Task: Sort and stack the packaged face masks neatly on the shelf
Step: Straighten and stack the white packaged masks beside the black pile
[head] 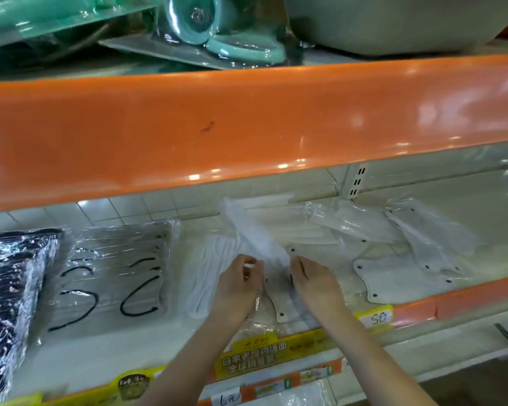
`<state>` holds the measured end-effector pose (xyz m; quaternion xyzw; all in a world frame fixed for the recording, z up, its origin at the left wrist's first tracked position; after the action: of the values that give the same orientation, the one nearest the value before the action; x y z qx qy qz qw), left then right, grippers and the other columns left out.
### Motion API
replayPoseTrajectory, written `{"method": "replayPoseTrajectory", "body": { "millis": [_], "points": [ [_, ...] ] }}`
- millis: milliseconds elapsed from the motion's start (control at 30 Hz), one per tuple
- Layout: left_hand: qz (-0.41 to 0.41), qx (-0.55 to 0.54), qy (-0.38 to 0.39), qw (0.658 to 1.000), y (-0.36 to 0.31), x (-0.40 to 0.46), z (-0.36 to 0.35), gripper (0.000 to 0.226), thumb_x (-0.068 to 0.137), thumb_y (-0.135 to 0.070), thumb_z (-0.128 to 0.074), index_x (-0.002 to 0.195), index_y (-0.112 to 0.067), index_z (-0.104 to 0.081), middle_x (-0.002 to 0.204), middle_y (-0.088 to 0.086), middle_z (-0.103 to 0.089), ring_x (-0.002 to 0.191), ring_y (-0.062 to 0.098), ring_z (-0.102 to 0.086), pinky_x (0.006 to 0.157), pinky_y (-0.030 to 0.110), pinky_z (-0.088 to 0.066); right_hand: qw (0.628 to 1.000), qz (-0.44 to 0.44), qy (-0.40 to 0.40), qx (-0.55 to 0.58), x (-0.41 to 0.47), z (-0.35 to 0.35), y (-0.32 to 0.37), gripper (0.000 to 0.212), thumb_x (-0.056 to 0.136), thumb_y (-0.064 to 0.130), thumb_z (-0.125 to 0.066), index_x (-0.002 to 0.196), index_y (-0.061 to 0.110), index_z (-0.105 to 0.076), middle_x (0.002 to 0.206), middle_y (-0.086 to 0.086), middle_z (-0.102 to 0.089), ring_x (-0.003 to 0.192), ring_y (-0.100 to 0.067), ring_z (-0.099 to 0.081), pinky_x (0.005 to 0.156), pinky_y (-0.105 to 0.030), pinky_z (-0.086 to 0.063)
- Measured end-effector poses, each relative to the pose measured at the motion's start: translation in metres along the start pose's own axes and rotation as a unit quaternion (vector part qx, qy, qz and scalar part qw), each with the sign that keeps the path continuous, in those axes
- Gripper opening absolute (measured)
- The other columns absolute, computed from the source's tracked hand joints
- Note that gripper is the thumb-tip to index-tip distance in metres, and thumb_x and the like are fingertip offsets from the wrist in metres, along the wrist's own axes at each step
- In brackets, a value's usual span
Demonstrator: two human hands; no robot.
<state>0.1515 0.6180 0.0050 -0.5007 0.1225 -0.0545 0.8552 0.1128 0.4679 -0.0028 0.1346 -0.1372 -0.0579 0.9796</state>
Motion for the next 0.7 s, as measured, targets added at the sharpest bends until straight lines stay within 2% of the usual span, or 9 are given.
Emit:
{"method": "replayPoseTrajectory", "body": {
  "millis": [67, 133, 200, 300, 400, 500, 567, 633, 700],
  "points": [
    [0.029, -0.02, 0.035, 0.999, 0.002, 0.001, -0.004, 0.042, 0.088, -0.044, -0.061, 0.122, -0.026, -0.045, 0.09, -0.006, -0.06, 0.068, 0.013, -0.059, 0.058, 0.025, -0.044, 1.0, -0.007, 0.015, 0.023, -0.002, 0.002, 0.002, 0.029, 0.078, 0.011, -0.035, 0.066, 0.002, -0.06, 0.053, -0.007, -0.049, 0.04, -0.026, -0.051, 0.035, -0.025, -0.033],
    [0.04, -0.001, 0.044, 0.998, 0.004, 0.002, -0.007, 0.055, 0.083, -0.041, -0.068, 0.127, -0.025, -0.04, 0.098, -0.006, -0.053, 0.072, 0.009, -0.057, 0.055, 0.02, -0.045, 0.997, -0.027, 0.004, 0.077, -0.003, 0.004, 0.003, 0.041, 0.093, 0.022, -0.027, 0.077, 0.005, -0.06, 0.063, -0.006, -0.05, 0.058, -0.028, -0.056, 0.049, -0.029, -0.034],
    [0.055, -0.009, 0.049, 0.997, 0.005, 0.003, -0.009, 0.05, 0.08, -0.034, -0.072, 0.121, -0.02, -0.045, 0.104, -0.005, -0.052, 0.074, 0.004, -0.054, 0.054, 0.019, -0.046, 0.984, -0.058, 0.022, 0.165, -0.003, -0.004, 0.002, 0.036, 0.102, 0.024, -0.032, 0.075, 0.012, -0.052, 0.068, -0.007, -0.052, 0.068, -0.026, -0.052, 0.06, -0.031, -0.03],
    [0.055, -0.042, 0.063, 0.996, 0.005, 0.001, -0.016, 0.038, 0.076, -0.022, -0.073, 0.106, -0.018, -0.05, 0.094, -0.002, -0.056, 0.073, 0.008, -0.054, 0.058, 0.028, -0.048, 0.968, -0.067, 0.023, 0.243, -0.006, -0.005, 0.012, 0.035, 0.101, 0.017, -0.041, 0.066, 0.021, -0.041, 0.062, 0.002, -0.046, 0.066, -0.022, -0.048, 0.061, -0.031, -0.028],
    [0.045, -0.04, 0.015, 0.998, 0.0, 0.0, -0.004, 0.024, 0.078, -0.008, -0.065, 0.088, -0.025, -0.051, 0.084, -0.002, -0.057, 0.068, 0.014, -0.055, 0.055, 0.025, -0.042, 0.971, -0.047, 0.018, 0.232, -0.008, -0.012, 0.015, 0.029, 0.1, 0.02, -0.042, 0.071, 0.021, -0.047, 0.067, 0.003, -0.049, 0.07, -0.021, -0.049, 0.063, -0.031, -0.032],
    [0.046, -0.033, -0.048, 0.997, -0.003, 0.005, 0.028, 0.023, 0.076, -0.005, -0.062, 0.095, -0.015, -0.055, 0.085, 0.004, -0.061, 0.072, 0.02, -0.059, 0.06, 0.028, -0.044, 0.99, -0.009, -0.012, 0.142, -0.009, -0.016, 0.013, 0.041, 0.095, 0.034, -0.025, 0.078, 0.013, -0.055, 0.072, 0.009, -0.044, 0.068, -0.016, -0.043, 0.063, -0.026, -0.032],
    [0.048, -0.076, -0.066, 0.994, -0.005, 0.008, 0.055, 0.024, 0.079, -0.002, -0.064, 0.099, -0.01, -0.055, 0.083, 0.006, -0.059, 0.067, 0.018, -0.055, 0.056, 0.027, -0.043, 0.99, -0.022, -0.004, 0.141, -0.009, -0.016, 0.013, 0.052, 0.09, 0.045, -0.019, 0.083, 0.013, -0.059, 0.077, 0.007, -0.051, 0.071, -0.016, -0.048, 0.065, -0.027, -0.035],
    [0.034, -0.124, -0.076, 0.989, -0.012, 0.007, 0.083, 0.024, 0.081, -0.003, -0.067, 0.099, -0.012, -0.055, 0.083, 0.005, -0.059, 0.065, 0.014, -0.056, 0.054, 0.024, -0.045, 0.988, -0.045, 0.024, 0.144, -0.007, -0.015, 0.017, 0.053, 0.092, 0.049, -0.022, 0.099, 0.017, -0.063, 0.095, 0.001, -0.062, 0.086, -0.02, -0.056, 0.074, -0.032, -0.042],
    [0.004, -0.155, -0.103, 0.983, -0.023, 0.003, 0.109, 0.022, 0.08, -0.008, -0.071, 0.097, -0.016, -0.058, 0.081, 0.003, -0.063, 0.065, 0.013, -0.059, 0.058, 0.027, -0.047, 0.991, -0.038, 0.073, 0.105, -0.008, -0.015, 0.024, 0.049, 0.096, 0.049, -0.027, 0.122, 0.021, -0.057, 0.12, 0.001, -0.059, 0.112, -0.021, -0.052, 0.092, -0.035, -0.041]
  ]
}}
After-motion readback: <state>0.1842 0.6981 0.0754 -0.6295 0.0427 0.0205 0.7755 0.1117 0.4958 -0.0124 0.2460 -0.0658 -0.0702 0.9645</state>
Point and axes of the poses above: each hand's wrist, its own x-axis towards the middle knuckle, its own z-axis out of the back of the hand, y = z × x, the point moved 3 cm from there along x, towards the middle knuckle
